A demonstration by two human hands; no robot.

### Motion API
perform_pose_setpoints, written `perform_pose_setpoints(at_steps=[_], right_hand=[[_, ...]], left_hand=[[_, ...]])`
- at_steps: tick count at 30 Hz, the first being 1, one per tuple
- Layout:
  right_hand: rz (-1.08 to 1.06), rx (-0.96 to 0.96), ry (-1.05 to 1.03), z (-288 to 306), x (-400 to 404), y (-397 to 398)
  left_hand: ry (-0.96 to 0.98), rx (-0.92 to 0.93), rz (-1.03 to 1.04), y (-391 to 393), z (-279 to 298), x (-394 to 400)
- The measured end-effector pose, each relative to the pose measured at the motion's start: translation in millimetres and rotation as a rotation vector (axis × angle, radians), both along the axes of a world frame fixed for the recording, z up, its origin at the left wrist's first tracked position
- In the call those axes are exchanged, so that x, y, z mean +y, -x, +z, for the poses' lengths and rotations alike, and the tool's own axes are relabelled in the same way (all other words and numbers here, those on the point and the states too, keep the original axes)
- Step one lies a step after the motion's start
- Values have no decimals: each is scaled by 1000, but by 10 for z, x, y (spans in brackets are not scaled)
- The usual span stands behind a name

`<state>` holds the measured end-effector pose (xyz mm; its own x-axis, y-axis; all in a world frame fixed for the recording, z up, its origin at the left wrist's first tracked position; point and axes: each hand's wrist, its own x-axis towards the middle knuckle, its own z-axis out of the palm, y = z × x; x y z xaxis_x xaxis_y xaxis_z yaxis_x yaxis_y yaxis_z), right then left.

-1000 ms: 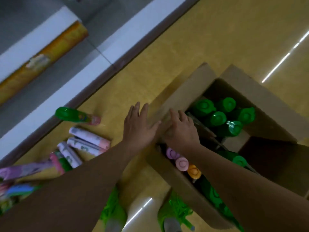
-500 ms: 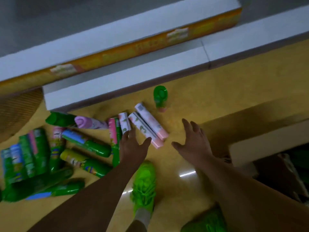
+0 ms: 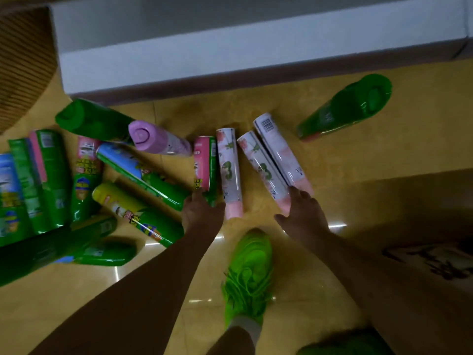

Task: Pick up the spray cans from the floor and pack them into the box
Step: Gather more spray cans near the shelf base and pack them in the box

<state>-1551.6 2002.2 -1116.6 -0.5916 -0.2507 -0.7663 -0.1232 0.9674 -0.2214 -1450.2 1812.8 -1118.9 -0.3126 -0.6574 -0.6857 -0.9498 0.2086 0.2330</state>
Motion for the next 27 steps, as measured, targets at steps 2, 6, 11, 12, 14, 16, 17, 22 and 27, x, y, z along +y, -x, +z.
perform_pose_setpoints(at_steps=[2, 6, 11, 12, 14, 16, 17, 22, 27], right_hand=[[25, 43, -12, -180, -46, -58], [103, 210, -90, -436, -161, -117], [57, 219, -142, -637, -217, -201], [48, 216, -142, -656, -225, -196], [31, 205, -136, -673, -236, -188], [-12, 159, -111, -643, -209, -202], [-51, 120, -73, -612, -186, -223], [-138, 12, 96, -189, 6, -288], [-86, 18, 140, 651, 107, -190]], left_hand=[[13, -14, 27, -10, -180, -48], [94, -38, 72, 35, -426, -142], [133, -219, -92, 11, -592, -215], [136, -231, -100, 25, -616, -232], [122, -233, -79, 50, -635, -258], [118, -242, -64, 52, -603, -258], [128, -250, -60, 39, -559, -246], [118, -220, -12, 44, -84, -76], [38, -213, 11, 43, 612, 0]])
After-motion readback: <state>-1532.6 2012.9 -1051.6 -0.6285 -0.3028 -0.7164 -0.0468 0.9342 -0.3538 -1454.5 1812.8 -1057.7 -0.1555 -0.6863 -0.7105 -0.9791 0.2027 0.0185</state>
